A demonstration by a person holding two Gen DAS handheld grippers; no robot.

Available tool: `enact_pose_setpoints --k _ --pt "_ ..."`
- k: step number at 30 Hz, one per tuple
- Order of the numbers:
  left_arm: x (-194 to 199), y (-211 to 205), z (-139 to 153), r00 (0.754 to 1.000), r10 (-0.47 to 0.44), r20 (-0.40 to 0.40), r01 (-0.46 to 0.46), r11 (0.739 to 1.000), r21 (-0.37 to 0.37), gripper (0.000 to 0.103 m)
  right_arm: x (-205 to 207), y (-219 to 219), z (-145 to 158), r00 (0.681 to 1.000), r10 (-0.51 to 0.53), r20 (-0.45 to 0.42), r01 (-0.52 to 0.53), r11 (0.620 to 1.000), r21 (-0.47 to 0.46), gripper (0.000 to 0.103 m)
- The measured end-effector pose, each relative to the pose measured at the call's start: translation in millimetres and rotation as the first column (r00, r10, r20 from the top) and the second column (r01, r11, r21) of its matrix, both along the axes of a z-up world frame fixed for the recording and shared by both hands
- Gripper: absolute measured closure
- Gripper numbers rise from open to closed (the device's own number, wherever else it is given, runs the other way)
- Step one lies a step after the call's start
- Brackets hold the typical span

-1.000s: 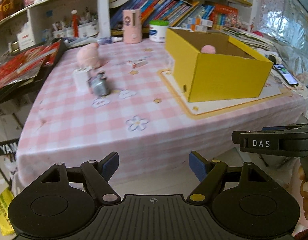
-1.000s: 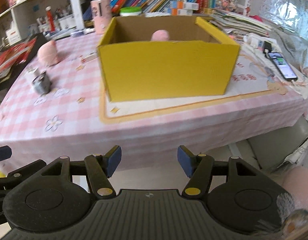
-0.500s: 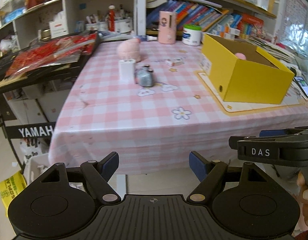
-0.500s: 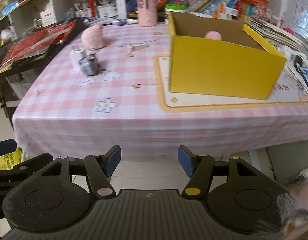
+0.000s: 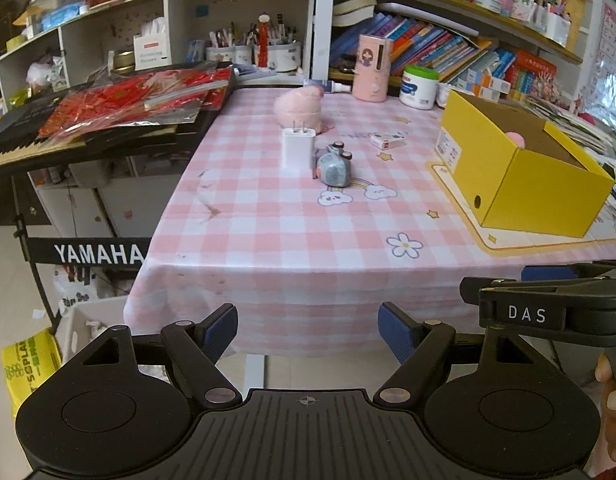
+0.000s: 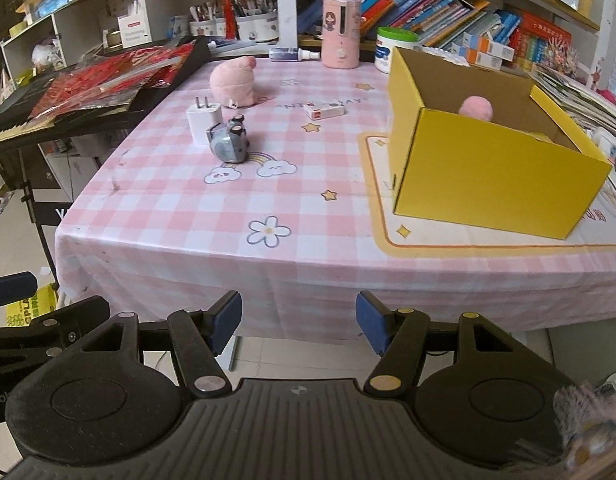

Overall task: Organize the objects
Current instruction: 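Move both open tools back over the table toward the grey truck and white charger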

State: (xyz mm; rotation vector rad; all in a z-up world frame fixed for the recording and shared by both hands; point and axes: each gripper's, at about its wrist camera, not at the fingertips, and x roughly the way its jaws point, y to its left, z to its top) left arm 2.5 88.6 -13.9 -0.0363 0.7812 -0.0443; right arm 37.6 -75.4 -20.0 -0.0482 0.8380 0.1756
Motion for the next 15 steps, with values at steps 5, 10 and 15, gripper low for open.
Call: enact_pose_setpoints --k 5,10,15 --pt "11.2 2.2 -1.2 1.0 0.014 -0.002 -0.014 1.0 -0.007 0.024 11.6 4.1 0.2 1.0 0.017 0.007 -0.017 1.0 -0.003 0.041" --pt "30.1 4.5 -2.5 1.0 0.029 -0.009 -0.029 1.0 -0.003 0.024 33.5 9.3 -2.9 0.999 0.035 -0.004 -0.035 0.999 -0.003 0.041" --pt "52.4 4.6 -6.1 0.999 0.039 -0.021 -0.04 0.999 -0.01 0.024 57.9 11.8 -3.9 0.999 0.05 -0.007 -0.05 0.999 -0.005 0.041"
